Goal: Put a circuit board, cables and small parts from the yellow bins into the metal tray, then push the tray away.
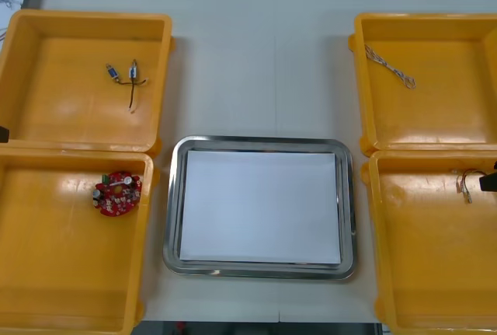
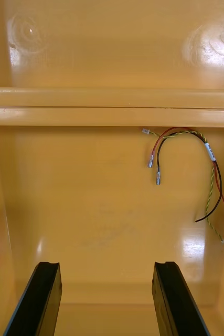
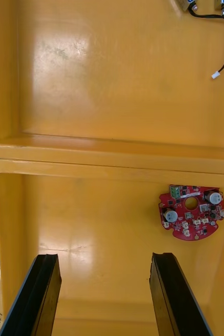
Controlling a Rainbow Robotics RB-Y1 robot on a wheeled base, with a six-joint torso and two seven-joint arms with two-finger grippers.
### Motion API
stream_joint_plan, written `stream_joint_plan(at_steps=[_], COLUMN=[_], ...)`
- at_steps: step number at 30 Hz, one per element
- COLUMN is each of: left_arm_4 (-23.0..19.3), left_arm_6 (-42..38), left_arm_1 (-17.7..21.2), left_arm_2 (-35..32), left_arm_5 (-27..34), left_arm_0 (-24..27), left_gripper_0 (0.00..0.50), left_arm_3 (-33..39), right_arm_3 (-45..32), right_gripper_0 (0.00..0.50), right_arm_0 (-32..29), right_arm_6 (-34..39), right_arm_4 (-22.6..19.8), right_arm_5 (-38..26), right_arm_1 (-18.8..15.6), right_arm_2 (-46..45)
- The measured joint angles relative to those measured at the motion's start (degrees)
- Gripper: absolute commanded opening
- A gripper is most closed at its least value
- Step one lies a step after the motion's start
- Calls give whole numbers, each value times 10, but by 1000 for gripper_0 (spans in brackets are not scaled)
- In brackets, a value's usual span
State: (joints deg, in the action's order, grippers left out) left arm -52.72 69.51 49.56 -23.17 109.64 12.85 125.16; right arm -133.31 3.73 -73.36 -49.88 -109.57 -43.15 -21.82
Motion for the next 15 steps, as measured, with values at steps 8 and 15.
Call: stream_joint_plan(at_steps=[8,15], left_arm_4=[0,0], left_arm_6=[0,0], left_arm_1=[0,0], left_arm_2=[0,0], left_arm_5=[0,0], left_arm_0=[0,0], left_gripper_0=[500,500], left_arm_3=[0,0], right_arm_3=[0,0], right_gripper_0=[500,500], right_arm_0=[0,0], right_arm_6=[0,0], right_arm_4=[0,0], right_arm_5=[0,0], right_arm_1=[0,0], right_arm_2=[0,0])
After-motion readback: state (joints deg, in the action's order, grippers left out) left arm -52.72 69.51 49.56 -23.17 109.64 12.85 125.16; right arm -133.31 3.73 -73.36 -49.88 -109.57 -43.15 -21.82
